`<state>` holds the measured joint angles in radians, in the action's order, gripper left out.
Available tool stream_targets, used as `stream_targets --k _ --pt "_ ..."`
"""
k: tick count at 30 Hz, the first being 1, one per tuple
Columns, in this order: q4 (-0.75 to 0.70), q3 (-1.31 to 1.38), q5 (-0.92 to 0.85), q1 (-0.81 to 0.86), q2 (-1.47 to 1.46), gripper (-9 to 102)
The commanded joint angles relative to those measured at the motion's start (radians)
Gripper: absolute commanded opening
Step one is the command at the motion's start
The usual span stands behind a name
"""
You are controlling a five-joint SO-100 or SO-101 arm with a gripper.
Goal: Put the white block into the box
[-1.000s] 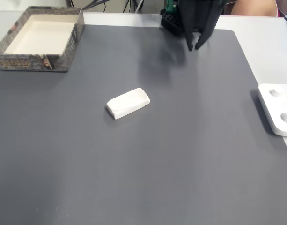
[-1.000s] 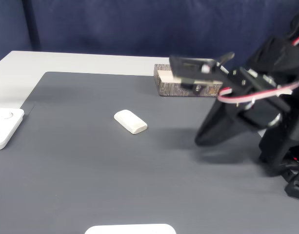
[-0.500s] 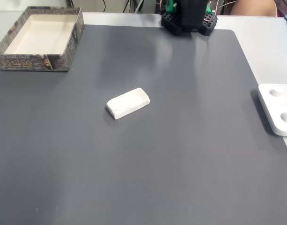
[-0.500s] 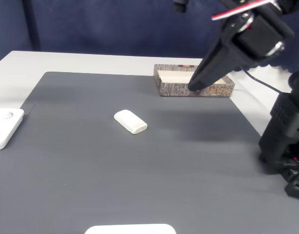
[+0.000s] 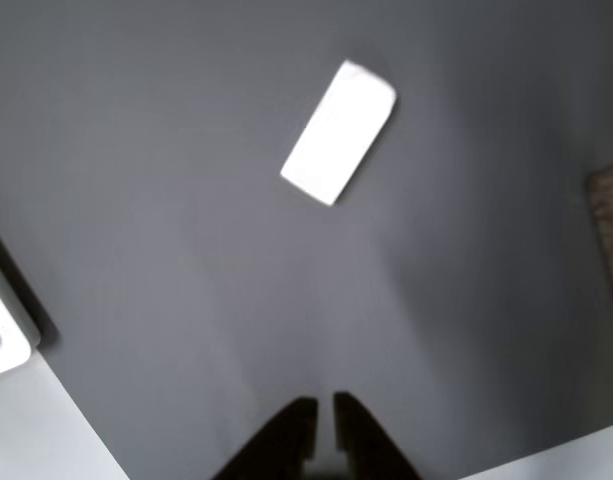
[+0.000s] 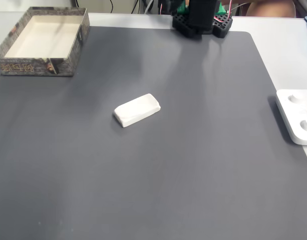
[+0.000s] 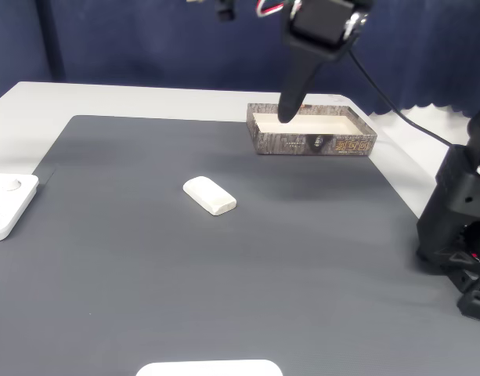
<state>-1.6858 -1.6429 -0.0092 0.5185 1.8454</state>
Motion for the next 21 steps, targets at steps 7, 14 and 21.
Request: stream_targets --k 7,14,21 --pt "0.020 0.187 -0.002 0.077 -0.175 5" --pt "0.043 0.318 -0.009 0.063 -0.328 -2" --pt "0.041 0.425 -0.020 0.080 -0.436 -2"
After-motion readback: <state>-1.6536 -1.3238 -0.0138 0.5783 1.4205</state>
